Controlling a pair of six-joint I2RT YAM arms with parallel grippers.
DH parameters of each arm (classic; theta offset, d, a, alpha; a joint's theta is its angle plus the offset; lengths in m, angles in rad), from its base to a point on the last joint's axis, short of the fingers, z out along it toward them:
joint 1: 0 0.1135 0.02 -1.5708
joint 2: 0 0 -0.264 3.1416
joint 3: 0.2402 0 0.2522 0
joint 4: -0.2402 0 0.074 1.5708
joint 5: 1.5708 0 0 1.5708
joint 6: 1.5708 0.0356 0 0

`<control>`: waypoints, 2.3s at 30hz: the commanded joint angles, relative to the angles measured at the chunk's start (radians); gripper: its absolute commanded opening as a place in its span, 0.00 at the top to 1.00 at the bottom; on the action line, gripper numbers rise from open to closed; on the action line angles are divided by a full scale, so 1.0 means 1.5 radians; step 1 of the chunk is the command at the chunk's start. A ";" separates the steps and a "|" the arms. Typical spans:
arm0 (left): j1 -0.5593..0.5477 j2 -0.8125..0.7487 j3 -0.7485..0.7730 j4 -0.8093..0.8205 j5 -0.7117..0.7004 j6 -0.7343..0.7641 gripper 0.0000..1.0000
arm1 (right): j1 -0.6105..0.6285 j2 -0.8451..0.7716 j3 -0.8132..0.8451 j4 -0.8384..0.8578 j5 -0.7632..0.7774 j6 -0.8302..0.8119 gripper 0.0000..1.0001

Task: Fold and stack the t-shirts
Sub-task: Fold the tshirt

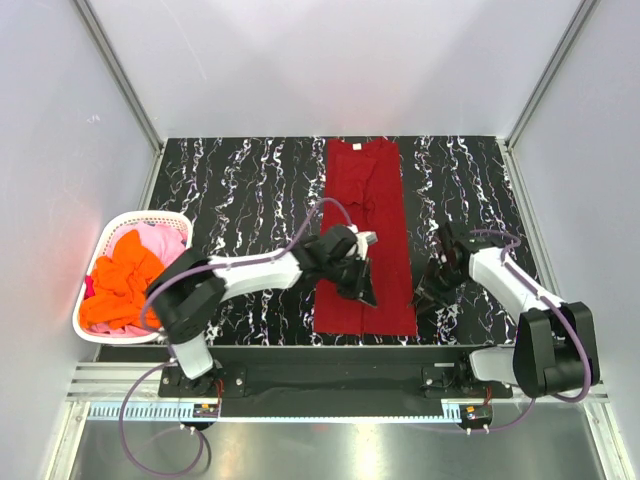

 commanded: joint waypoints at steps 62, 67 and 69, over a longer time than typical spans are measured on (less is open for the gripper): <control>0.045 0.105 0.107 -0.118 -0.073 -0.009 0.85 | -0.069 0.555 0.764 -0.055 -0.010 -0.093 0.92; 0.045 0.055 0.121 -0.116 -0.046 0.012 0.78 | -0.067 0.343 0.483 -0.045 0.055 -0.087 1.00; 0.044 0.030 0.121 -0.117 -0.041 0.021 0.78 | -0.052 0.262 0.370 -0.042 0.071 -0.080 1.00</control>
